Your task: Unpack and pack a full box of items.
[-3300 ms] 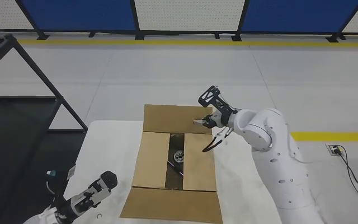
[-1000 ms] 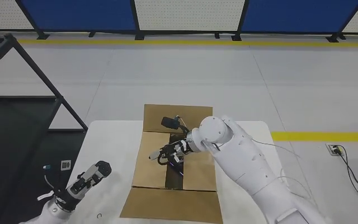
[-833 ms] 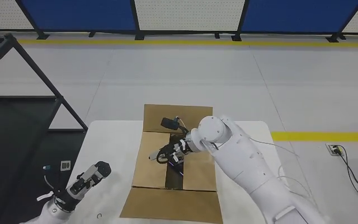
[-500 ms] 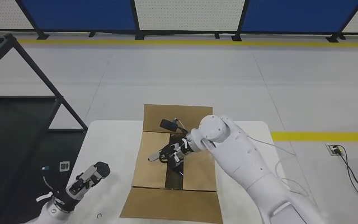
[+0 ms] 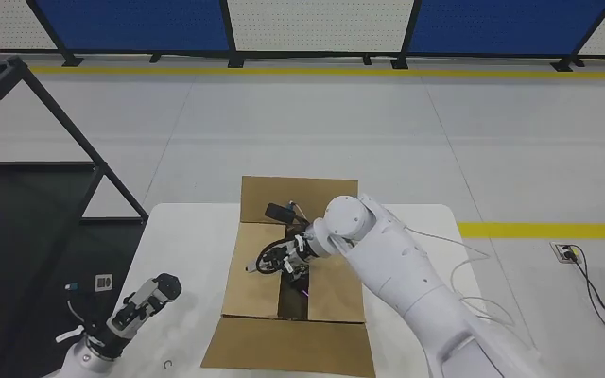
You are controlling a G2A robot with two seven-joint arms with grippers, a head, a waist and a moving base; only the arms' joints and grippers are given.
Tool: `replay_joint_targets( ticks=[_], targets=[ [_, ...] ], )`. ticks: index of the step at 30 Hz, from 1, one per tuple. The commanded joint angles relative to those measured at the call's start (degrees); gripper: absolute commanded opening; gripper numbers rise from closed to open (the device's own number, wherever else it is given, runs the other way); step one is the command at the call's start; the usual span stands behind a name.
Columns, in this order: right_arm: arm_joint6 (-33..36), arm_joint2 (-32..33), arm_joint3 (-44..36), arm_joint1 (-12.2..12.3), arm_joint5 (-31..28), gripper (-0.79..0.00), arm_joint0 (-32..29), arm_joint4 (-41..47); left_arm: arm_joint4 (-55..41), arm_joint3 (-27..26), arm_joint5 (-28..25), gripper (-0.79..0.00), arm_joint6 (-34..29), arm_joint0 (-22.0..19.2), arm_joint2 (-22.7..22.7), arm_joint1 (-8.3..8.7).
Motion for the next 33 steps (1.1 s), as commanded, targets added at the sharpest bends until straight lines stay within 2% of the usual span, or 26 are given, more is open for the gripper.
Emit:
replay_joint_targets(
  ticks=[1,10,17,24,33],
  targets=[
    [0.0,-0.1,0.6,-0.4,-0.4,0.0,0.3,0.1,0.0,0.0,0.0,0.0,0.0,0.0,0.0,-0.04],
    [1.7,2.3,2.1,-1.0,-8.6,0.0,0.8,5.7,0.0,0.7,0.1,0.0,-0.2,-0.5,0.2,-0.18],
    [0.2,4.6,0.3,-1.0,-13.2,0.0,1.3,9.4,0.0,1.1,0.0,0.0,-0.4,-0.8,0.3,-0.29],
    [-4.9,4.9,-3.0,-2.3,-13.7,0.0,0.6,11.7,-0.8,2.1,-0.3,0.0,0.2,-0.5,-0.5,-0.37],
    [-4.9,4.8,-3.0,-2.4,-13.5,0.0,0.6,11.7,-1.2,2.4,-0.4,0.0,0.4,-0.1,-1.2,-0.37]
  ],
)
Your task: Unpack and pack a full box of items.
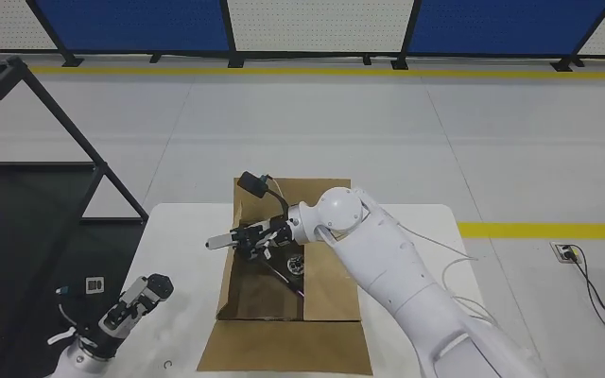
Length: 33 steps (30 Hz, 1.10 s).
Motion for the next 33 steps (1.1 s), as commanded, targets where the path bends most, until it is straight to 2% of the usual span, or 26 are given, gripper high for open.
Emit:
replay_joint_targets(
  ticks=[1,4,9,18,25,33],
  targets=[
    [0.0,0.0,0.0,0.0,0.0,0.0,0.0,0.0,0.0,0.0,0.0,0.0,0.0,0.0,0.0,0.0],
    [0.0,0.0,0.0,0.0,0.0,0.0,0.0,0.0,0.0,0.0,0.0,0.0,0.0,0.0,0.0,0.0],
    [-4.8,-0.5,-4.8,-0.5,2.7,0.0,-2.7,-0.3,0.7,-2.2,1.9,0.0,3.0,0.1,-0.9,-0.09],
    [-9.9,-2.4,-4.9,-2.8,5.1,0.0,-3.1,-0.2,-5.0,-4.2,-0.4,0.0,5.2,5.3,-6.7,-0.24],
    [-12.8,-4.6,-1.1,-5.7,4.3,0.0,-2.8,0.7,-15.4,-7.0,-0.1,0.0,-2.7,10.9,-10.6,-0.29],
    [-17.7,-6.5,3.6,-9.0,4.1,0.0,-2.5,0.7,-17.0,-9.8,-0.1,0.0,-7.7,12.7,-9.7,-0.65]
  ],
)
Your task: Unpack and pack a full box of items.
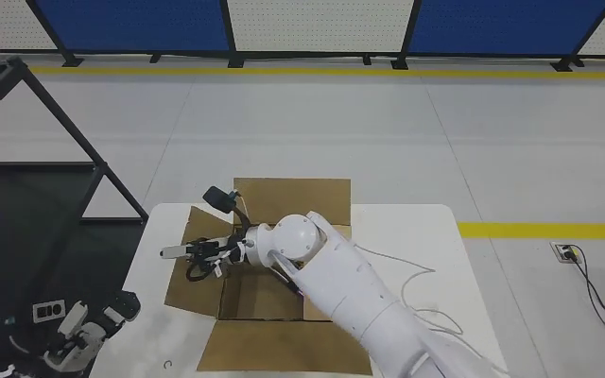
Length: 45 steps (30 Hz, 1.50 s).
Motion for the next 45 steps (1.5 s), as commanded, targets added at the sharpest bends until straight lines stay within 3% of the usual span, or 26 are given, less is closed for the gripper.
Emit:
replay_joint_targets(
  ticks=[1,13,20,26,35,45],
  targets=[
    [-1.6,-0.4,1.2,-0.8,0.5,0.0,0.1,-0.4,-0.4,-1.0,-0.3,0.0,-0.5,0.2,0.7,-0.16],
    [-4.6,-1.0,6.8,-3.9,1.4,0.0,0.6,-1.3,-2.1,-1.8,1.9,0.0,-4.1,0.8,1.5,-0.6],
    [-3.9,-0.2,8.9,-4.8,0.6,0.0,0.9,-1.0,1.3,2.2,7.8,0.0,-3.2,-3.5,4.8,-0.64],
    [-3.6,0.7,9.4,-5.0,-1.9,0.0,1.3,-1.1,2.6,5.4,9.7,0.0,-2.9,-6.9,7.2,-0.82],
    [-6.2,3.2,8.3,-3.5,-8.6,0.0,3.2,-2.6,4.1,6.9,11.4,0.0,-2.7,-8.9,7.9,-0.93],
    [-10.1,8.1,4.6,1.3,-14.2,0.0,3.0,-5.4,10.0,7.5,16.7,0.0,-0.9,-10.2,9.4,-0.83]
  ],
)
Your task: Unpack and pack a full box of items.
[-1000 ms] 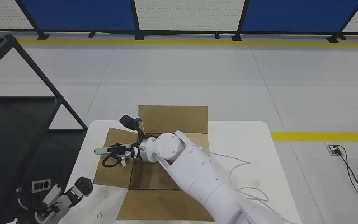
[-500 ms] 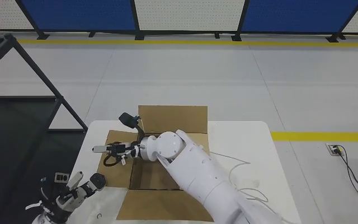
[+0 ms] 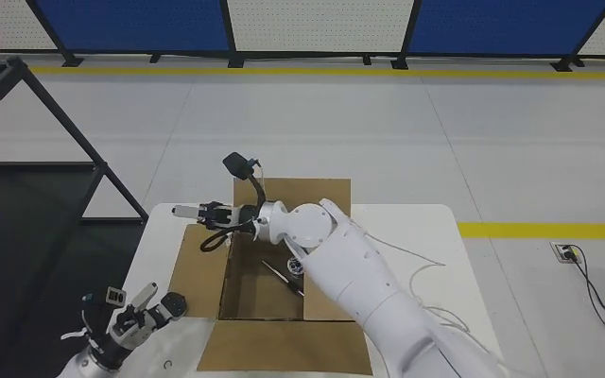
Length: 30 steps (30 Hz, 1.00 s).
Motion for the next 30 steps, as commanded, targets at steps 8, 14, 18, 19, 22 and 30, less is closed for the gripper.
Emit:
replay_joint_targets(
  ticks=[8,14,18,19,22,30],
  targets=[
    [-1.6,7.9,-9.0,6.5,-3.9,0.0,-5.6,-1.8,4.5,0.9,3.5,0.0,1.9,-1.0,1.4,0.03],
    [-1.1,16.9,-26.1,12.1,-2.4,0.0,-15.8,-5.2,6.2,1.3,4.3,0.0,2.1,-1.6,2.2,0.02],
    [-1.1,24.1,-44.3,15.3,2.6,0.0,-26.8,-9.0,8.0,1.0,4.4,0.0,2.8,-1.9,2.8,0.01],
    [-1.0,25.6,-48.9,15.9,3.8,0.0,-29.6,-9.4,8.8,1.1,4.3,0.0,3.5,-1.9,2.9,0.0],
    [0.0,29.3,-59.1,17.2,7.2,0.0,-36.3,-10.3,9.7,0.9,4.1,0.0,4.2,-1.8,3.5,-0.08],
    [1.4,32.4,-66.7,18.6,10.6,0.0,-42.2,-9.9,10.4,-1.7,2.5,0.0,5.4,-0.2,1.8,0.0]
  ],
)
